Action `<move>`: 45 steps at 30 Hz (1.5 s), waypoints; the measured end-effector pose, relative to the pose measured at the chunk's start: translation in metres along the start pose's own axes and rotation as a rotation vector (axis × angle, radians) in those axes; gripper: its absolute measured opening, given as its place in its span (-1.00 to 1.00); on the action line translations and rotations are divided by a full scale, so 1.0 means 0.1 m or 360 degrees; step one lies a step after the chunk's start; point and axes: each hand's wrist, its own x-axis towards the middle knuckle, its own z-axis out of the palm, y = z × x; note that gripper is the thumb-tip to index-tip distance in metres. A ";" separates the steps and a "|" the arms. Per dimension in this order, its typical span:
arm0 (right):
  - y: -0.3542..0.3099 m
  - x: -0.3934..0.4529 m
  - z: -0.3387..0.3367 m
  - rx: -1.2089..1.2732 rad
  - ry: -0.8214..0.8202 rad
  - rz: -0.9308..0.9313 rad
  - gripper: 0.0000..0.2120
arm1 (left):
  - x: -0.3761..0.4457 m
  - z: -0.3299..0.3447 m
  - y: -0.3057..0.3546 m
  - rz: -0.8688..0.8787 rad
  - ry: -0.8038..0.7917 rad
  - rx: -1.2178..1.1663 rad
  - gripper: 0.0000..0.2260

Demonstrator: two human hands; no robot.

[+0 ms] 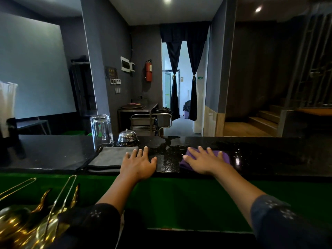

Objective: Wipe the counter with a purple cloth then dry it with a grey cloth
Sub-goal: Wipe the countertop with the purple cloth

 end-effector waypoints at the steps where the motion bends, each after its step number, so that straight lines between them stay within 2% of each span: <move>1: -0.16 -0.02 0.03 -0.0006 -0.0001 -0.0072 -0.36 | 0.00 -0.02 0.00 -0.0007 -0.0014 -0.0009 -0.38; 4: -0.50 -0.20 0.15 -0.0044 0.0003 -0.0358 -0.39 | 0.08 -0.15 -0.03 0.0069 0.0005 0.0033 -0.34; 7: -0.52 -0.35 0.26 -0.0085 0.0037 -0.0527 -0.44 | 0.25 -0.27 -0.22 0.0130 0.0110 0.0061 -0.39; 12: -0.66 -0.19 0.22 0.0000 -0.0003 -0.0449 -0.48 | 0.49 -0.10 -0.51 -0.0073 -0.0199 -0.0005 -0.46; 18: -1.00 0.37 0.14 0.0288 0.0212 -0.0357 -0.62 | 0.56 -0.05 -0.53 -0.0060 -0.0177 -0.0026 -0.48; 21: -0.99 0.47 0.19 0.0658 0.0422 -0.0345 -0.71 | 0.56 -0.05 -0.53 -0.0047 -0.0165 -0.0050 -0.48; 25: -0.76 0.57 0.08 0.1543 0.0879 0.0021 -0.71 | 0.54 -0.05 -0.53 -0.0046 -0.0152 -0.0085 -0.48; 27: -0.58 0.67 -0.02 0.1894 0.0968 0.0189 -0.72 | 0.53 -0.05 -0.53 -0.0043 -0.0135 -0.0087 -0.48; 29: -0.39 0.81 -0.09 0.2079 0.0980 0.0263 -0.72 | 0.53 -0.04 -0.53 -0.0040 -0.0129 -0.0096 -0.48; 31: -0.27 1.00 -0.13 0.1995 0.0942 0.0251 -0.67 | 0.54 -0.04 -0.53 -0.0041 -0.0125 -0.0110 -0.48; 35: -0.24 1.44 -0.23 0.1370 0.0817 0.0036 -0.65 | 0.58 -0.02 -0.55 -0.0051 -0.0123 -0.0115 -0.47; 38: -0.36 1.77 -0.23 0.1100 0.0600 -0.0119 -0.61 | 0.58 -0.01 -0.56 -0.0045 -0.0132 -0.0118 -0.46; 41: -0.57 1.96 -0.10 0.0635 0.0147 -0.0089 -0.42 | 0.57 -0.02 -0.56 -0.0050 -0.0144 -0.0124 -0.46; 43: -0.68 2.00 0.01 0.0299 0.0064 -0.0088 -0.33 | 0.57 -0.01 -0.55 -0.0053 -0.0133 -0.0104 -0.46; 45: -0.81 2.02 0.05 0.0225 0.0068 -0.0114 -0.25 | 0.57 -0.01 -0.55 -0.0061 -0.0120 -0.0094 -0.47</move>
